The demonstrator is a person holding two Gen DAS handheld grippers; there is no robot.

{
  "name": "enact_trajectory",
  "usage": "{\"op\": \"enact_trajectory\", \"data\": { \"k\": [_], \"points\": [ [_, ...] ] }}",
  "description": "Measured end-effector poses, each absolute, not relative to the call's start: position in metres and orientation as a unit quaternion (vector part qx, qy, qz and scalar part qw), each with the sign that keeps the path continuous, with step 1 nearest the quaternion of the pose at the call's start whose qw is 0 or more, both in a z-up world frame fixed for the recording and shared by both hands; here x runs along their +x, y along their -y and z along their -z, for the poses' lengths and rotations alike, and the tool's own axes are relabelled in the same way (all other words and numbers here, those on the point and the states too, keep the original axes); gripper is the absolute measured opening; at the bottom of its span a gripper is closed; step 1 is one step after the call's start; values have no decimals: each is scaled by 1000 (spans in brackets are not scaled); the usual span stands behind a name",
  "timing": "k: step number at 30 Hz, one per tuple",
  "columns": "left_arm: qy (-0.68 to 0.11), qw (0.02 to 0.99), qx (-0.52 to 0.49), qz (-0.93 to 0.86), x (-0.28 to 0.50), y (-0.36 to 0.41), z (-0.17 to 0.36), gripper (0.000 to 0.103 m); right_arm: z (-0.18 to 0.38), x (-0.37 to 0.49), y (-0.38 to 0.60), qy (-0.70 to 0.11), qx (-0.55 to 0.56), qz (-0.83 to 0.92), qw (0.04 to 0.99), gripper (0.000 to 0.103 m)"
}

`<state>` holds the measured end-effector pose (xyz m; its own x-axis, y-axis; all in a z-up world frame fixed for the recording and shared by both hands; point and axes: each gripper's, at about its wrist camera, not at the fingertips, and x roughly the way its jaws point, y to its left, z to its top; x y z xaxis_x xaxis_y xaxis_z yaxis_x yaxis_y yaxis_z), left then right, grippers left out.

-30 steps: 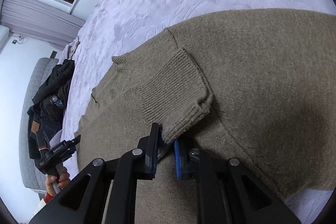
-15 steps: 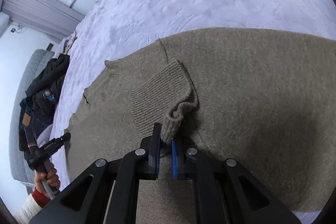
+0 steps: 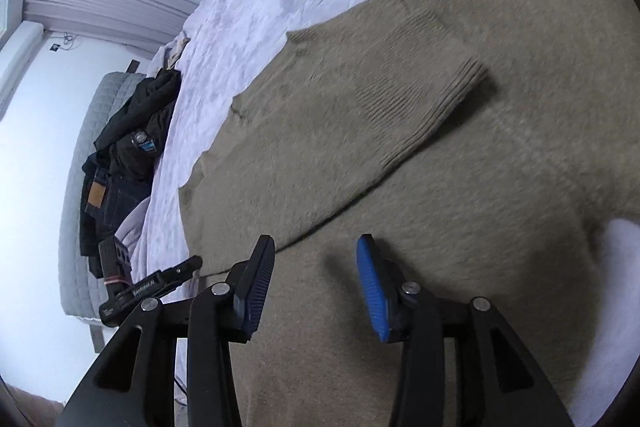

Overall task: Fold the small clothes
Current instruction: 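Open both tools and lift them off the folded side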

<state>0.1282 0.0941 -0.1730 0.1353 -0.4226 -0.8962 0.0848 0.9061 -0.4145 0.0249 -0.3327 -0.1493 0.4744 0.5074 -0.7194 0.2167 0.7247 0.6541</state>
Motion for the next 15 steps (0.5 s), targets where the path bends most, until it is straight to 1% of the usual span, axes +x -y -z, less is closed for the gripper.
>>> {"op": "enact_trajectory", "data": {
  "k": [2, 4, 5, 6, 7, 8, 10, 12, 14, 15],
  "points": [
    [-631, 746, -119, 177, 125, -91, 170, 23, 156, 28, 323, -510, 363, -103, 773, 47],
    [-629, 750, -105, 177, 124, -89, 168, 18, 165, 33, 319, -509, 381, -105, 764, 47],
    [-628, 750, -107, 176, 126, -88, 167, 17, 168, 37, 319, -507, 391, -102, 761, 47],
    [-626, 752, -109, 173, 128, -92, 167, 11, 172, 41, 319, -506, 400, -98, 758, 37],
    [-623, 756, -108, 171, 130, -96, 166, 11, 174, 45, 319, -506, 407, -93, 755, 24],
    [-618, 761, -106, 167, 129, -101, 166, 11, 174, 48, 318, -507, 408, -87, 754, 5],
    [-617, 765, -99, 155, 125, -114, 171, 11, 171, 52, 315, -507, 403, -84, 758, 5],
    [-625, 764, -87, 132, 124, -131, 183, 2, 172, 52, 311, -512, 389, -84, 762, 5],
    [-620, 765, -114, 132, 121, -144, 186, 2, 180, 48, 311, -519, 389, -79, 757, 5],
    [-615, 772, -110, 120, 118, -145, 181, 2, 184, 45, 313, -518, 399, -80, 752, 5]
  ]
}}
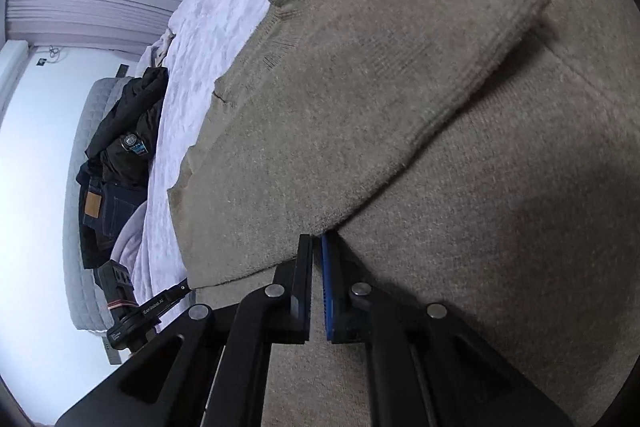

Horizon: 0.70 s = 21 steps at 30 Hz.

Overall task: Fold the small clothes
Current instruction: 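Open both tools and lift them off the folded side, then grasp the other sweater sleeve with the right tool and lift it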

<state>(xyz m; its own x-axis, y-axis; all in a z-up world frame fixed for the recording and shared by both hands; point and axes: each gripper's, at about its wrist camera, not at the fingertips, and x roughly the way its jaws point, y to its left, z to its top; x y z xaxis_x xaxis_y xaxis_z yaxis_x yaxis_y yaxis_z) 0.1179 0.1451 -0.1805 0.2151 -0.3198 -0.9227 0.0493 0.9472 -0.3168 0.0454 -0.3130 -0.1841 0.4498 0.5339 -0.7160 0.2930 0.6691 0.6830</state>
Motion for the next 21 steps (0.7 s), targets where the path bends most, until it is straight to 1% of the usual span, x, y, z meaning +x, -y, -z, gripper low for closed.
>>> {"op": "enact_trajectory", "data": {
  "k": [2, 6, 11, 12, 13, 14, 16, 17, 19, 20, 21],
  "points": [
    [-605, 785, -80, 103, 112, -138, 170, 2, 183, 42, 315, -510, 405, -84, 754, 6],
    [-607, 792, 23, 65, 100, -109, 158, 2, 175, 38, 311, -516, 383, -84, 761, 6],
    [-592, 802, 45, 59, 83, -85, 141, 3, 157, 29, 306, -519, 350, -88, 775, 7],
    [-591, 803, 47, 61, 79, -80, 138, 23, 154, 27, 306, -518, 347, -89, 777, 7],
    [-590, 804, 45, 63, 77, -74, 136, 76, 152, 25, 306, -519, 344, -88, 778, 7],
    [-587, 806, 44, 61, 74, -65, 134, 100, 150, 22, 308, -518, 342, -87, 779, 8],
    [-576, 813, 48, 70, 67, -51, 127, 102, 147, 16, 311, -518, 342, -83, 780, 10],
    [-580, 810, 51, 75, 67, -40, 127, 102, 146, 13, 313, -517, 342, -81, 781, 15],
    [-587, 803, 57, 82, 63, -24, 129, 102, 144, 7, 318, -515, 346, -76, 781, 27],
    [-589, 801, 62, 84, 63, -17, 129, 102, 144, 3, 321, -514, 349, -72, 780, 42],
    [-589, 800, 70, 86, 62, -10, 130, 102, 143, 0, 324, -512, 353, -69, 780, 53]
  ]
}}
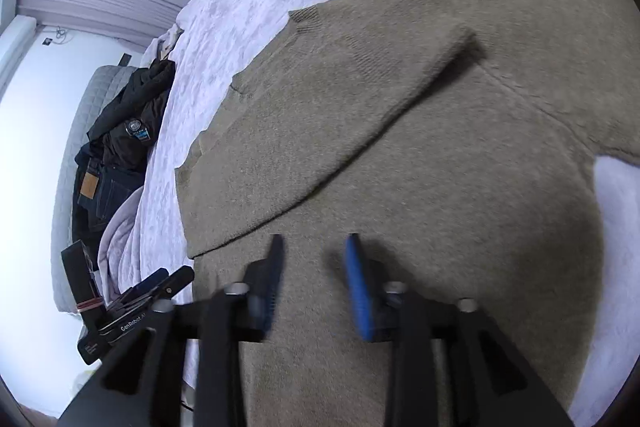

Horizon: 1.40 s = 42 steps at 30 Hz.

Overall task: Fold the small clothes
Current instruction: 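Grasp the other sweater sleeve with the right tool and lift it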

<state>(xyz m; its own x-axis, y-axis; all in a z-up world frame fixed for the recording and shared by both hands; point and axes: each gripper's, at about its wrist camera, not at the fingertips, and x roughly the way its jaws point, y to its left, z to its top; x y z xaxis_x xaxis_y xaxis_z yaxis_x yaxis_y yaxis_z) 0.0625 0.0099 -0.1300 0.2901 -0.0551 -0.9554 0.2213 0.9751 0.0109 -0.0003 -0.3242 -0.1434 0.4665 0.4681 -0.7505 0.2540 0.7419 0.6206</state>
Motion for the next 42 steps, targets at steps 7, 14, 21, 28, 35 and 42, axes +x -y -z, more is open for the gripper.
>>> {"op": "enact_trajectory", "data": {
  "k": [7, 14, 21, 28, 35, 42],
  "points": [
    [-606, 780, 87, 131, 58, 47, 137, 102, 145, -24, 354, -504, 370, -36, 780, 54],
    [-606, 772, 106, 160, 55, 100, 140, 102, 143, -53, 395, -487, 390, 1, 782, 54],
    [-606, 763, 129, 183, 53, 151, 145, 102, 138, -81, 460, -452, 409, 61, 790, 54],
    [-600, 759, 146, 205, 47, 197, 151, 102, 132, -133, 545, -367, 480, 136, 785, 54],
    [-598, 758, 141, 217, 44, 242, 150, 102, 137, -168, 589, -302, 540, 174, 766, 54],
    [-583, 765, 137, 235, 51, 287, 140, 102, 141, -157, 609, -248, 577, 178, 758, 52]
  ]
}}
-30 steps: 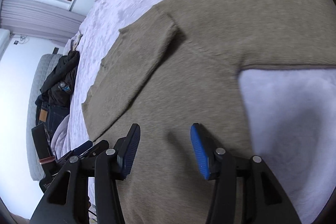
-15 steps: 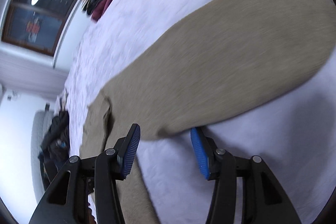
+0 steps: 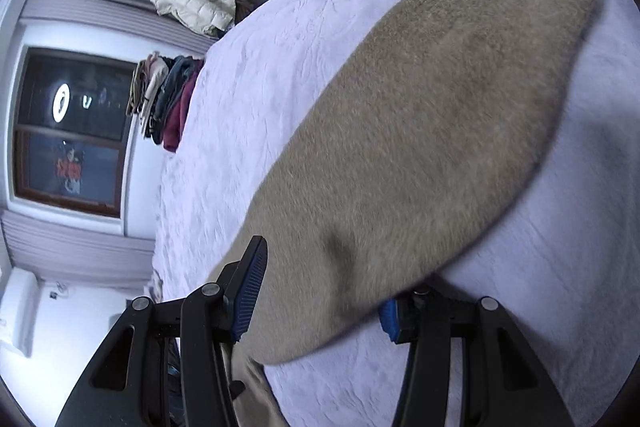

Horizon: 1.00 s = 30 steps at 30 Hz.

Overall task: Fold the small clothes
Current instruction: 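Grasp the other sweater sleeve with the right tool and lift it, then fold the held sleeve across the sweater body with the right tool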

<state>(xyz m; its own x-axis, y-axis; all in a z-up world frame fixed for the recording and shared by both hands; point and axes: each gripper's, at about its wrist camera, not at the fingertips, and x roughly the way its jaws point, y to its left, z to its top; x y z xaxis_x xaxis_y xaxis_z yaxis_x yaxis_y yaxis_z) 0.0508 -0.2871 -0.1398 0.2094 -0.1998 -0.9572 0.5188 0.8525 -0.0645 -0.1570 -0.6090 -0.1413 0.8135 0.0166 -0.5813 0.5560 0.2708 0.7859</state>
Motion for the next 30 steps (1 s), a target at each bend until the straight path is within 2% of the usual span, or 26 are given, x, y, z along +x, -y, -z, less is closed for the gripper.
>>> {"op": "enact_trajectory", "data": {
  "k": [1, 3, 6, 11, 15, 22, 26, 30],
  "points": [
    [-581, 767, 135, 235, 51, 292, 138, 102, 141, -156, 612, -243, 582, 176, 756, 47],
    [-580, 770, 129, 233, 52, 294, 135, 102, 140, -152, 615, -229, 594, 173, 752, 10],
    [-585, 771, 110, 226, 61, 276, 127, 102, 132, -145, 618, -206, 609, 153, 751, 7],
    [-580, 780, 87, 217, 76, 258, 116, 102, 100, -111, 595, -212, 562, 106, 792, 7],
    [-557, 799, 80, 214, 81, 249, 102, 101, 69, -73, 560, -237, 500, 50, 831, 7],
    [-548, 815, 67, 175, 77, 165, 105, 101, 31, 8, 460, -292, 360, -81, 882, 7],
    [-539, 831, 64, 125, 83, 126, 110, 101, 33, 39, 381, -344, 255, -145, 892, 7],
    [-542, 835, 65, 76, 90, 92, 120, 101, 72, 59, 308, -420, 172, -181, 872, 7]
  ]
}}
